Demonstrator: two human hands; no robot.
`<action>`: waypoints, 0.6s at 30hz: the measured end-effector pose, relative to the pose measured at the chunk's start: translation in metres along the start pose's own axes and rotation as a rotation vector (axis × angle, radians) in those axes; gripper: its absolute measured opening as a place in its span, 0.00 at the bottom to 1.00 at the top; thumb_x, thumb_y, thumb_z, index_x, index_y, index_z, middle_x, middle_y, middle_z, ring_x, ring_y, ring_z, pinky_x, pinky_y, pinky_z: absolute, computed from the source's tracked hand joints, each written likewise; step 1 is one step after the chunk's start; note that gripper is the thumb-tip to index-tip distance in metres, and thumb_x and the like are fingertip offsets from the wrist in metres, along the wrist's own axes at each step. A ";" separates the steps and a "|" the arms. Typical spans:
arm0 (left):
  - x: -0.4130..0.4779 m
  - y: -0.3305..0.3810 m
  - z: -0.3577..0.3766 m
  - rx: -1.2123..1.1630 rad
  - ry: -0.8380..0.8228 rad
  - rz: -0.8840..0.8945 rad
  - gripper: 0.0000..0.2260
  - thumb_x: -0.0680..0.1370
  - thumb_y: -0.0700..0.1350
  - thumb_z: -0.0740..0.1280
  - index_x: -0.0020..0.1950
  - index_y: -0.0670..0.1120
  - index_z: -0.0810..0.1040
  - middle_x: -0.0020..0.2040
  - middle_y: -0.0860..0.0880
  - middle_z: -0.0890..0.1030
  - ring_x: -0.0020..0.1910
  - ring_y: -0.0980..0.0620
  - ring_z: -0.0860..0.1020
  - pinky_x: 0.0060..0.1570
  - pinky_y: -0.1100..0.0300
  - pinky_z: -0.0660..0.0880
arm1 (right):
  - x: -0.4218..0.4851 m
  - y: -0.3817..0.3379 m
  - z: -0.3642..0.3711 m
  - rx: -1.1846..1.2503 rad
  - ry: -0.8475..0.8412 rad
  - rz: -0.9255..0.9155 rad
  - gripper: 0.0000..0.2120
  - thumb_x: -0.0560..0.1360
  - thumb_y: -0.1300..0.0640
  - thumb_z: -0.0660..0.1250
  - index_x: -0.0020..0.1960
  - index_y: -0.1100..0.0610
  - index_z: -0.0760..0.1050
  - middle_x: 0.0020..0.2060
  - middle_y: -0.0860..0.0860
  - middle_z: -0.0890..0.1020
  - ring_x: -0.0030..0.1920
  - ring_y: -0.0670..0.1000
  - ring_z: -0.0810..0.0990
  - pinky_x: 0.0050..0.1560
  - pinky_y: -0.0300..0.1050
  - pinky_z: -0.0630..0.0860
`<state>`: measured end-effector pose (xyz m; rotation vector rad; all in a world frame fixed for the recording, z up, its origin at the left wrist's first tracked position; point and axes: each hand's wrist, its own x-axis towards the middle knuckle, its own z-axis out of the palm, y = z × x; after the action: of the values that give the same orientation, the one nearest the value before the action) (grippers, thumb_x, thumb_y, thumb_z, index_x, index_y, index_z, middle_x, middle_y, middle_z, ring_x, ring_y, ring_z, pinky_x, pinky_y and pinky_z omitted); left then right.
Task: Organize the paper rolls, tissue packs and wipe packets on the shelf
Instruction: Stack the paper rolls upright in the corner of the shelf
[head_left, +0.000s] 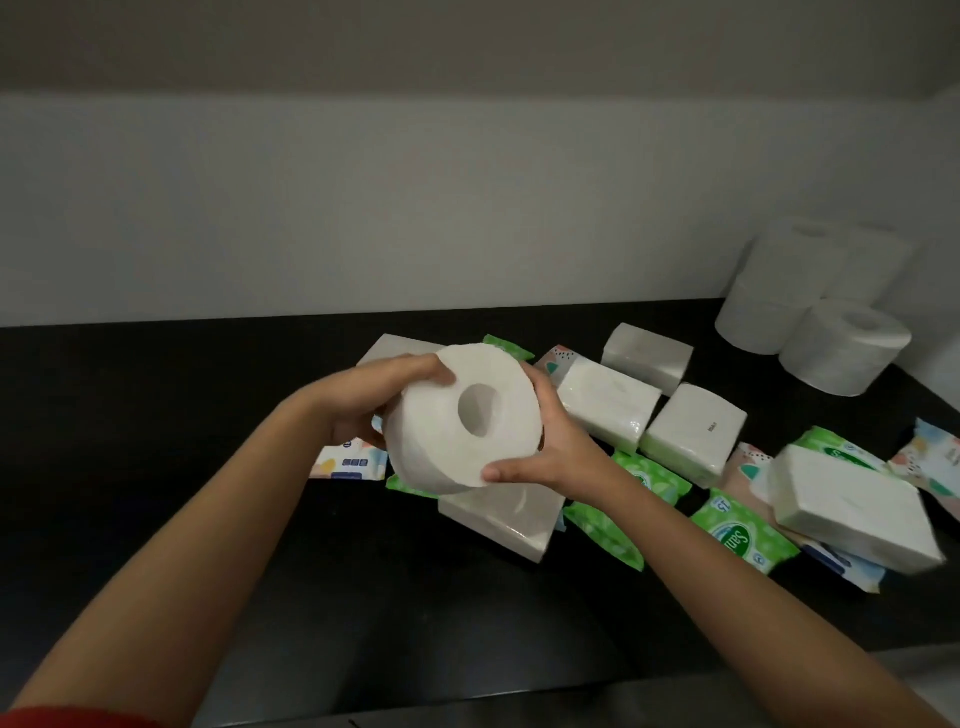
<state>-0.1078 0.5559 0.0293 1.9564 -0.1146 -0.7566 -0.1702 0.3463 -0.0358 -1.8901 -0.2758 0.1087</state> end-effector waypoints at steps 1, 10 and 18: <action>0.004 0.000 0.006 -0.062 -0.022 -0.013 0.29 0.61 0.60 0.69 0.60 0.53 0.73 0.58 0.44 0.77 0.57 0.43 0.75 0.52 0.47 0.76 | -0.004 0.001 -0.005 0.028 0.031 0.000 0.54 0.54 0.41 0.79 0.71 0.42 0.52 0.64 0.37 0.65 0.65 0.38 0.68 0.64 0.39 0.72; 0.060 0.039 0.105 -0.462 -0.257 -0.063 0.35 0.58 0.60 0.71 0.63 0.48 0.74 0.56 0.43 0.76 0.48 0.42 0.76 0.36 0.51 0.77 | -0.058 0.030 -0.081 0.096 0.314 0.052 0.54 0.45 0.42 0.81 0.65 0.42 0.58 0.61 0.40 0.69 0.59 0.32 0.70 0.55 0.27 0.70; 0.118 0.106 0.214 -0.494 -0.331 -0.046 0.24 0.70 0.57 0.66 0.62 0.47 0.74 0.56 0.42 0.74 0.55 0.42 0.74 0.51 0.47 0.77 | -0.102 0.055 -0.189 0.147 0.543 0.099 0.46 0.47 0.49 0.77 0.61 0.45 0.62 0.58 0.41 0.72 0.52 0.28 0.74 0.48 0.26 0.72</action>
<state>-0.1067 0.2917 -0.0029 1.3626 -0.0726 -1.0274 -0.2220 0.1307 -0.0317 -1.7124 0.1913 -0.3078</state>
